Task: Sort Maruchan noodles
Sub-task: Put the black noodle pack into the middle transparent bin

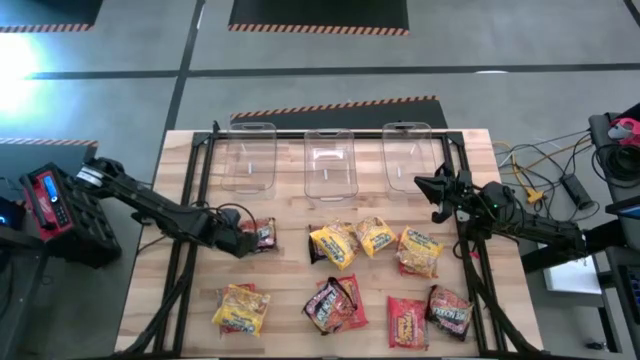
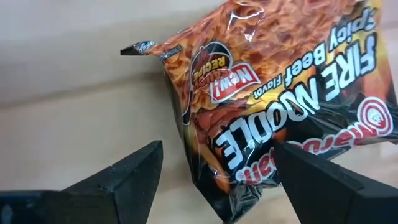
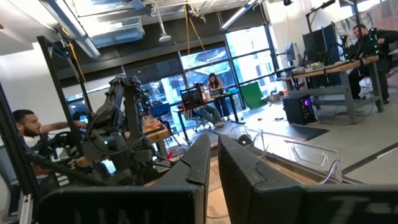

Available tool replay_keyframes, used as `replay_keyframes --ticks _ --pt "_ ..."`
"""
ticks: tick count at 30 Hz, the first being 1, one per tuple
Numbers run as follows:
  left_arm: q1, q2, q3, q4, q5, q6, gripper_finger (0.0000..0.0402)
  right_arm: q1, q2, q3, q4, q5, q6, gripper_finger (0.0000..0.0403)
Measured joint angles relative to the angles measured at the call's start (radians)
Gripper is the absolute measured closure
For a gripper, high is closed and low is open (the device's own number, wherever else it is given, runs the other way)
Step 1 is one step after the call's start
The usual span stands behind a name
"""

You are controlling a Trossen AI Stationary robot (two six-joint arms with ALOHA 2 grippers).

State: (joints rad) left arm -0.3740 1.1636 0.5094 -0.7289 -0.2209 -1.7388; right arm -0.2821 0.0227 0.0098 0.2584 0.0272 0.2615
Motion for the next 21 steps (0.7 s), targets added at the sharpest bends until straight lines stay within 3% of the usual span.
replay_keyframes --ticks 21 --pt "0.0 0.077 -0.085 0.299 -0.13 -0.001 0.0129 0.0 0.0 0.0 0.0 0.0 0.0 0.038"
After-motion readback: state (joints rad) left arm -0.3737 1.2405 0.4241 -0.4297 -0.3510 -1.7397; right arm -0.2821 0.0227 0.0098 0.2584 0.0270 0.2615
